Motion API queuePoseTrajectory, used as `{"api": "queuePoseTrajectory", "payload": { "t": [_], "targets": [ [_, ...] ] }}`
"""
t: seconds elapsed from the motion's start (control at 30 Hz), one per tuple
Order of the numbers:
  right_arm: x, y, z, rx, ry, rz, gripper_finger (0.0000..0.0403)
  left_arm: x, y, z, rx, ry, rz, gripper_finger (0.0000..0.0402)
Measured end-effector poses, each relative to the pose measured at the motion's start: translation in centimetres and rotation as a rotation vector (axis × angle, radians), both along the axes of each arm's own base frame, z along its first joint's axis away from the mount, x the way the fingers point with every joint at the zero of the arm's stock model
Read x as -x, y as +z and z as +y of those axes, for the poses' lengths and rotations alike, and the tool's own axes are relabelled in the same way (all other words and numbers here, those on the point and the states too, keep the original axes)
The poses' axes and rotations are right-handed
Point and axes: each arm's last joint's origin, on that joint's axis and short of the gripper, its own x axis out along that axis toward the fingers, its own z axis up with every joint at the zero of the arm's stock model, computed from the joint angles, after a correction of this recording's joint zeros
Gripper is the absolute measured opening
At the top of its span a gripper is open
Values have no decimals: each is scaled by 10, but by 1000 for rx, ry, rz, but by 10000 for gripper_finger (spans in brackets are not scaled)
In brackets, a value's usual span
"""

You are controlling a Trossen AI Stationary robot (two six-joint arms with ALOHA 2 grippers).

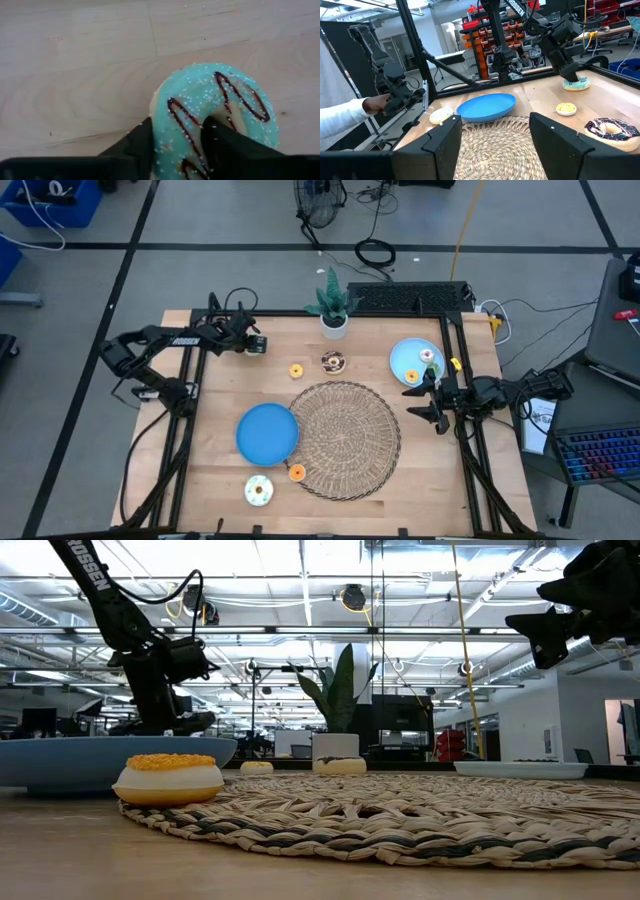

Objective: Pick & Place donuts
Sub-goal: Put the large light blue donut on the blue plate

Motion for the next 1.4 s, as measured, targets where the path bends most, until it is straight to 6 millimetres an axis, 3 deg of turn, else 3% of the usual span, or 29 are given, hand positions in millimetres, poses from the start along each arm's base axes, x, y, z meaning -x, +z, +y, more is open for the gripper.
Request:
{"api": "queuePoseTrajectory", "payload": {
  "t": [0.2,0.47,0.77,1.13,1.4],
  "targets": [
    [0,0,0,0,0,0,220,-1,0,0,5,-48,-3,94],
    [0,0,0,0,0,0,220,-2,6,-3,22,-124,-49,103],
    [0,0,0,0,0,0,220,3,51,-14,-51,-218,-263,104],
    [0,0,0,0,0,0,220,11,112,-59,-58,-583,-659,104],
    [0,0,0,0,0,0,220,9,131,-102,28,-885,-792,104]
  ]
}}
